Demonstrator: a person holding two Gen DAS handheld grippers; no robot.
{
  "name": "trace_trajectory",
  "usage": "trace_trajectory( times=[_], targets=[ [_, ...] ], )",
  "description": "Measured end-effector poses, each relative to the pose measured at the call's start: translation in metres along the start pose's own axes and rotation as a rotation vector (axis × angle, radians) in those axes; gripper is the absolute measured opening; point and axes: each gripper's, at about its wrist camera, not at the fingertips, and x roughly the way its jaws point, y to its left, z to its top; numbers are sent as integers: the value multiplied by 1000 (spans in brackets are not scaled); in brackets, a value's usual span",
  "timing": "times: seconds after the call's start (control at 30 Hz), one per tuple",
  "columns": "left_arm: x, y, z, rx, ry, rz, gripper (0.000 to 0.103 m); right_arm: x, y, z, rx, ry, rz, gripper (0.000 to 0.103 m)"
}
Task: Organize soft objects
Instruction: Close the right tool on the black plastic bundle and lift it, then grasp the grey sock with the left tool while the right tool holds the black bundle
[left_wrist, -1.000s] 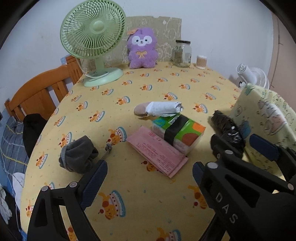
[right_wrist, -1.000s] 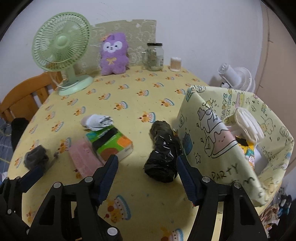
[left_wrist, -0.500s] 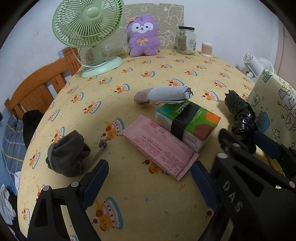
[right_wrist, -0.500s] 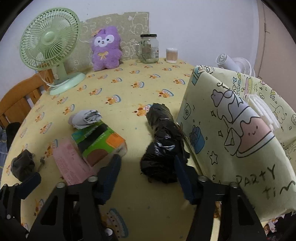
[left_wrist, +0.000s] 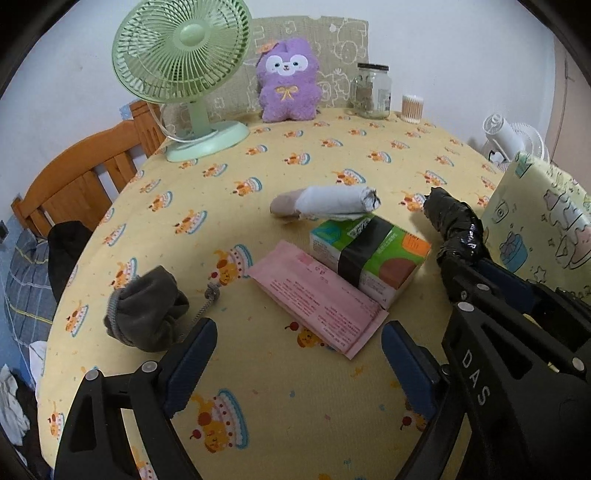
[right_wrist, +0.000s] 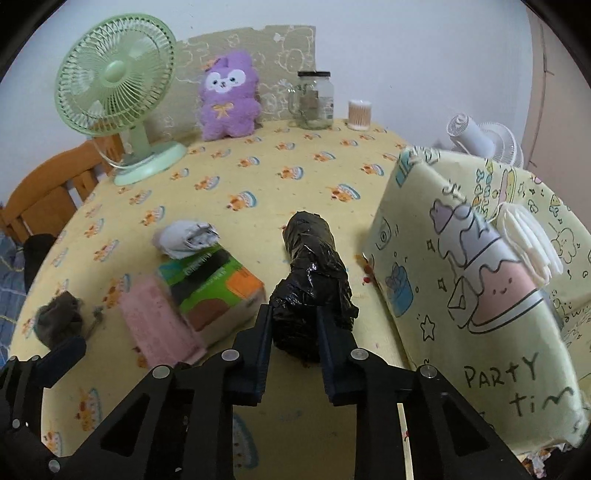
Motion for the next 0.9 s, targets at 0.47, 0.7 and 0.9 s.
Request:
trace_trajectory(
  times=[0.47,0.7,0.9],
  targets=[
    [-27,35,10,-45,-71,60,92,-28,35,17,-33,-103,87,26],
    [-22,56,12,-68,-59,99,93,-23,57,22,-65,-110,115,26],
    [-14,68,12,-75,-50,133,93,-15,71,22,-82,-97,134,26]
  ],
)
